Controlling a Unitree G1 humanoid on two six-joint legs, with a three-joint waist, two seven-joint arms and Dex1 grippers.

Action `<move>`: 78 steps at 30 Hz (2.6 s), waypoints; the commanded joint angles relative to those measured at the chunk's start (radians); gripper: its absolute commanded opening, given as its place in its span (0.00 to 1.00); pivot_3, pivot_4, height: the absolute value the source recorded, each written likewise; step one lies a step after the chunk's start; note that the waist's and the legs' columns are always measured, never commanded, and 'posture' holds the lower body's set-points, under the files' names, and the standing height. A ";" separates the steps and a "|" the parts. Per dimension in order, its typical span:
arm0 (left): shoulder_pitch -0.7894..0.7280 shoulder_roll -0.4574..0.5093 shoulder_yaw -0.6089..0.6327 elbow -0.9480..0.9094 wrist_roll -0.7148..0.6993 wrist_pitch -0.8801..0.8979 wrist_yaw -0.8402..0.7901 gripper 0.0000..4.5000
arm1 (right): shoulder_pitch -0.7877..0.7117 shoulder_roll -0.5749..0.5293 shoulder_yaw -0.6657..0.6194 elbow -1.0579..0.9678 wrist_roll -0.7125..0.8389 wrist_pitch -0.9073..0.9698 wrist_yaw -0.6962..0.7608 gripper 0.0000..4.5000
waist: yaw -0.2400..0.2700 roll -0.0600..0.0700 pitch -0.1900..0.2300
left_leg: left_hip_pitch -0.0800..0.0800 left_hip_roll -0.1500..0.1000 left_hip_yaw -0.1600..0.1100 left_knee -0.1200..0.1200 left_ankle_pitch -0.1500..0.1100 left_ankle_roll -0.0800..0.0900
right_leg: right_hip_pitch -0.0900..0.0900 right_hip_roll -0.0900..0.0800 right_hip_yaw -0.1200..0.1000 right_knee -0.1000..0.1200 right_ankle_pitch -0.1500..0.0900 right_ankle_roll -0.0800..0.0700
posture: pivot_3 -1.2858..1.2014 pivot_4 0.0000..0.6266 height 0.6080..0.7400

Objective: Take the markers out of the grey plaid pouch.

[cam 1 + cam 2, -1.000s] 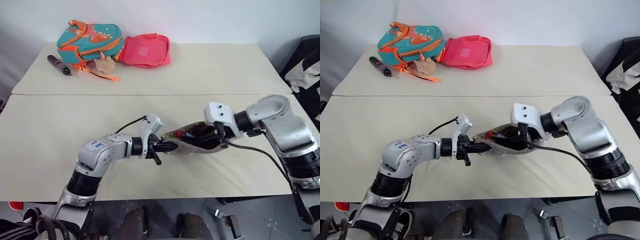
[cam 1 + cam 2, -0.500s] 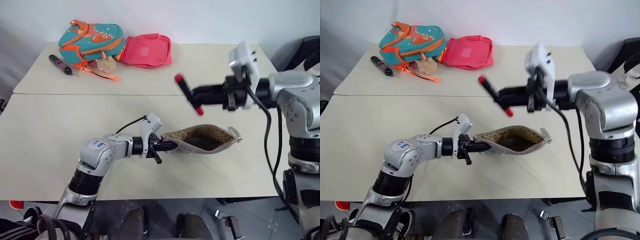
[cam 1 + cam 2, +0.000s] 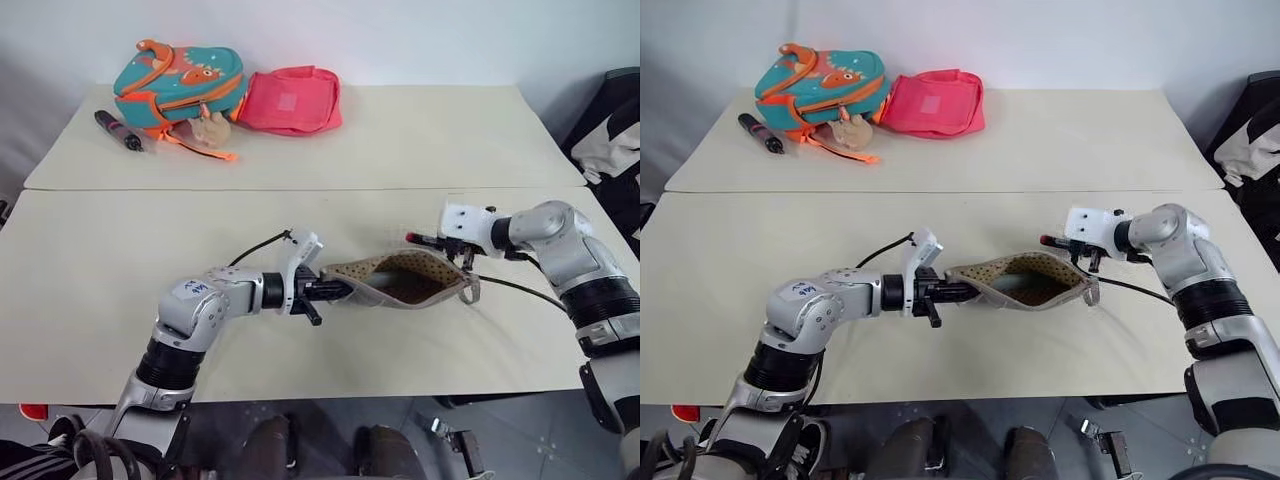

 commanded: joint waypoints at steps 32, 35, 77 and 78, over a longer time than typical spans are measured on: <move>0.005 -0.013 0.016 -0.025 -0.010 0.013 0.010 0.00 | 0.114 -0.204 -0.301 -1.042 0.708 0.911 0.330 0.47 | 0.015 0.002 0.001 | -0.001 0.001 -0.002 0.001 -0.008 -0.003 | 0.001 -0.003 0.002 -0.006 0.001 0.001 | 0.52 0.24 1.00; 0.005 -0.013 0.017 -0.023 -0.010 0.015 0.012 0.00 | 0.140 -0.207 -0.305 -1.049 0.748 0.933 0.327 0.47 | 0.016 0.002 0.001 | -0.001 0.002 -0.001 0.001 -0.008 -0.005 | 0.001 -0.003 0.002 -0.006 0.001 0.001 | 0.52 0.24 1.00; -0.031 -0.079 0.115 0.006 -0.070 0.106 0.013 0.00 | 0.108 0.041 0.138 -0.743 0.063 0.358 0.146 0.21 | 0.012 0.002 0.001 | 0.000 0.001 0.000 0.002 -0.004 0.001 | 0.001 0.001 -0.002 0.000 0.001 0.002 | 0.52 0.24 1.00; -0.030 -0.079 0.115 0.005 -0.070 0.107 0.014 0.00 | 0.109 0.040 0.137 -0.740 0.056 0.357 0.151 0.24 | 0.012 0.002 0.001 | 0.000 0.001 0.000 0.002 -0.004 0.001 | 0.001 0.001 -0.002 0.000 0.001 0.002 | 0.52 0.24 1.00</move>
